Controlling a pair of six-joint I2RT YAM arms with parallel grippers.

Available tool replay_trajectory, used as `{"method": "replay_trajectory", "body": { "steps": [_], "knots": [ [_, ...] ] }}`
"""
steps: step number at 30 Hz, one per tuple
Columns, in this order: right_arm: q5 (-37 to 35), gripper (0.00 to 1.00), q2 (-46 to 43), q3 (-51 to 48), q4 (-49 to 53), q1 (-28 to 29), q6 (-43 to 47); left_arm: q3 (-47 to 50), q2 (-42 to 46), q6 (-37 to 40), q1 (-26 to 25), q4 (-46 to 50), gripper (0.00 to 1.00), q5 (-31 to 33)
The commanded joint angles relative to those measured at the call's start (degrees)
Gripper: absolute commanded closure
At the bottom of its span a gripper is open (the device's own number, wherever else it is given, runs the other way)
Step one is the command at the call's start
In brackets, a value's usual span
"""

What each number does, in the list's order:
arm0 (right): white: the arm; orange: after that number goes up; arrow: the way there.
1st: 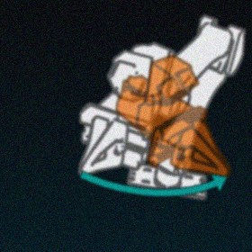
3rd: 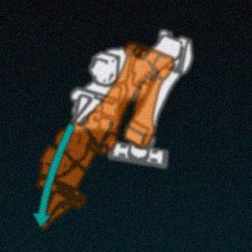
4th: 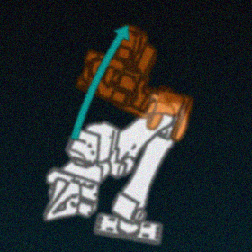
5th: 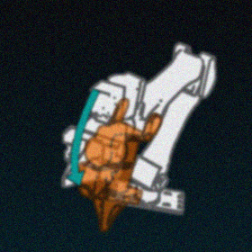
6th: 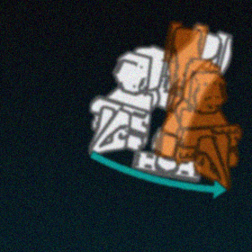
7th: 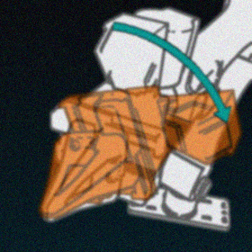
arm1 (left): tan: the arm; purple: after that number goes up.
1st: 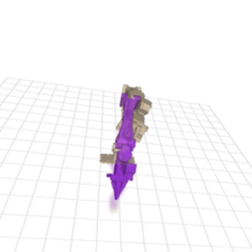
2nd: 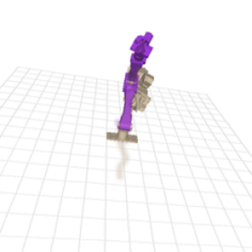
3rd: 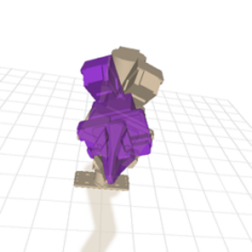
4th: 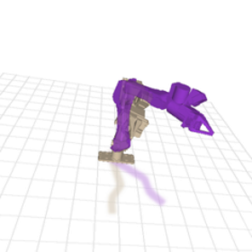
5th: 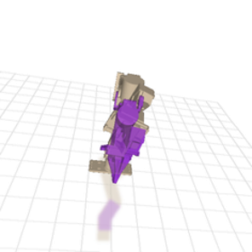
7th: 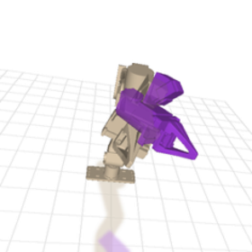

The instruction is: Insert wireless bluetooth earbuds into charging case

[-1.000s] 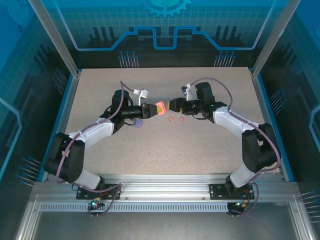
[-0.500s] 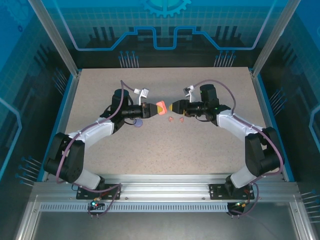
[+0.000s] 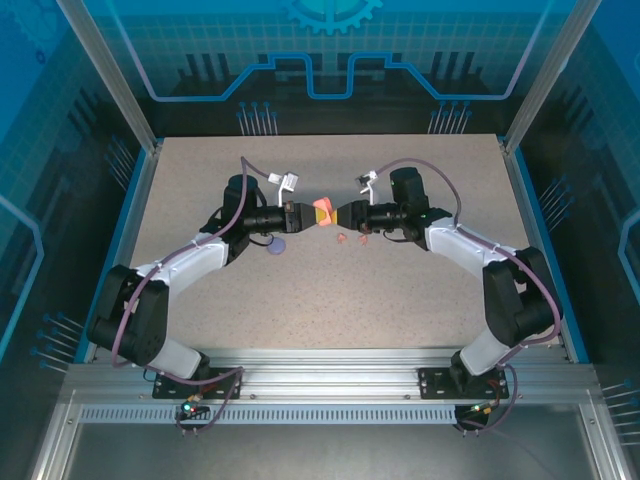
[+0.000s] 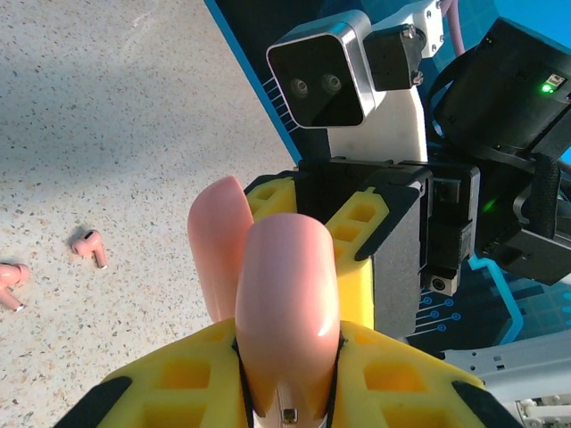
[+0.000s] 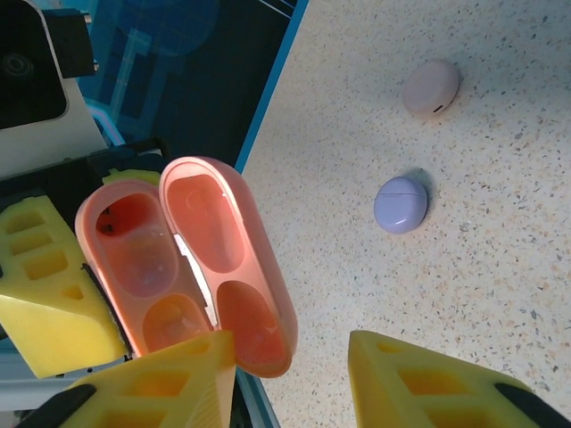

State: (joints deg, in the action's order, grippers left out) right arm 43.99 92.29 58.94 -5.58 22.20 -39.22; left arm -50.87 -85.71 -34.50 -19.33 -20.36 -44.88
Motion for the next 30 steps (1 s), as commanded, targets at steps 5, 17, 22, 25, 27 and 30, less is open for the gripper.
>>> {"method": "replay_trajectory", "body": {
  "steps": [5,17,22,25,27,30],
  "knots": [
    [0.13,0.65,2.25,0.81,-2.71,-0.47,-2.2,-2.13,1.52,0.39,-0.84,-1.43,1.0,-2.32],
    [2.59,0.84,3.73,3.09,-3.38,-0.66,-2.53,-2.15,0.76,0.58,-1.63,-1.33,1.0,-2.67],
    [2.73,1.0,3.25,3.15,-2.6,-1.01,-2.09,-2.13,0.57,1.43,-1.7,-0.29,0.9,-1.37],
    [1.37,1.0,2.85,3.85,-0.36,-1.17,-1.04,-2.13,0.81,2.51,-1.65,1.25,0.6,1.31],
    [-0.37,1.0,2.59,4.79,2.5,-1.21,0.26,-2.26,1.55,3.35,-1.41,2.35,0.38,3.3],
    [-3.2,1.0,2.54,7.54,9.41,-1.43,4.04,-3.81,2.68,5.5,-0.47,5.35,0.21,4.05]
  ]
}}
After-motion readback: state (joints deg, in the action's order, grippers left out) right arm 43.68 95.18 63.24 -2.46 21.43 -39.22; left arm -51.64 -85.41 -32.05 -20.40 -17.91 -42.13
